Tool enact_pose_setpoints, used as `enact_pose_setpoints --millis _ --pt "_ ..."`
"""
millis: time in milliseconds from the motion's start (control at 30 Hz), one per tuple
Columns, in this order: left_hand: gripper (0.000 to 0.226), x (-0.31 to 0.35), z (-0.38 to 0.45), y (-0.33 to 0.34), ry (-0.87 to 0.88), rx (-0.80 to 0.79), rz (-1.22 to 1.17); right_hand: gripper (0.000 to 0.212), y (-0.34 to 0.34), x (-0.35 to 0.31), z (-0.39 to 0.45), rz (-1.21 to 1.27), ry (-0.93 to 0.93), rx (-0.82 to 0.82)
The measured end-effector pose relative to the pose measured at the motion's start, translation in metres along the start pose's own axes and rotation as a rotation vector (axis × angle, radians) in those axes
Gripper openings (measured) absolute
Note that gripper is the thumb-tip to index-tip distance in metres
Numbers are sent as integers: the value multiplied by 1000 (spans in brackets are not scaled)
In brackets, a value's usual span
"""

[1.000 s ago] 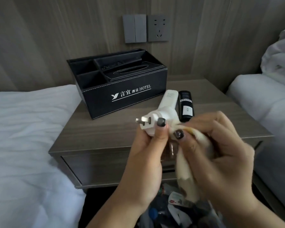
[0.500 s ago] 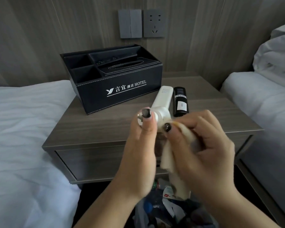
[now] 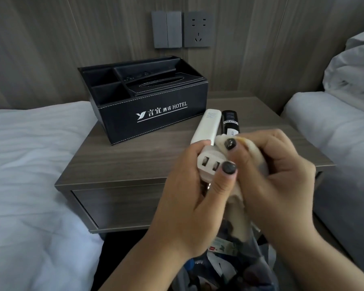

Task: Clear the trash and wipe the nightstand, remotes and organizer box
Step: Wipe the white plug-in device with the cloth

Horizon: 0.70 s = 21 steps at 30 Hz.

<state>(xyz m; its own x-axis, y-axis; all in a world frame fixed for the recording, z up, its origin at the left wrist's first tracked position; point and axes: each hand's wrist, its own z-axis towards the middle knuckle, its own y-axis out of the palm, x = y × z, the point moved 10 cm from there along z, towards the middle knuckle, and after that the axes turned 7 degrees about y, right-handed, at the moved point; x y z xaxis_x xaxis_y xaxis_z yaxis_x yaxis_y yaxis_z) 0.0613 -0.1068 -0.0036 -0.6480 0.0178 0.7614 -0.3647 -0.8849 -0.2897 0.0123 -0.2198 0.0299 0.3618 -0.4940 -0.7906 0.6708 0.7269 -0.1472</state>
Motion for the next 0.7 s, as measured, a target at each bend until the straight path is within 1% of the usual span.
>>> enact_pose_setpoints --millis 67,133,200,233,300,367,400,467,500,567,633,700 --pt "56 3 0 -1 -11 -11 -34 8 -1 4 10 2 27 -53" --pt "56 2 -1 -2 -34 -24 -98 5 5 5 11 55 41 -170" --pt "60 0 -2 -5 -48 -45 -95 8 10 8 9 122 62 -286" --pt "70 -3 -2 -6 -69 -67 -70 9 12 13 9 181 110 -338" --pt "98 -10 -3 -5 -110 -129 12 11 15 26 10 316 244 -419" --pt "115 -15 -4 -2 -134 -187 79 12 15 34 10 307 287 -446" --pt "117 -18 -5 0 -147 -212 98 9 13 36 10 253 280 -429" --pt "115 -20 -5 4 -154 -243 135 3 10 37 8 119 224 -369" --pt "112 -20 -5 4 -151 -245 161 6 9 33 7 42 171 -333" --pt "104 -21 -5 3 -143 -226 230 7 8 23 4 -72 48 -296" --pt "96 -24 -3 -5 -153 -179 282 9 9 14 -1 -92 -38 -311" --pt "90 -26 -2 -12 -173 -131 296 10 9 13 -4 -27 -31 -328"
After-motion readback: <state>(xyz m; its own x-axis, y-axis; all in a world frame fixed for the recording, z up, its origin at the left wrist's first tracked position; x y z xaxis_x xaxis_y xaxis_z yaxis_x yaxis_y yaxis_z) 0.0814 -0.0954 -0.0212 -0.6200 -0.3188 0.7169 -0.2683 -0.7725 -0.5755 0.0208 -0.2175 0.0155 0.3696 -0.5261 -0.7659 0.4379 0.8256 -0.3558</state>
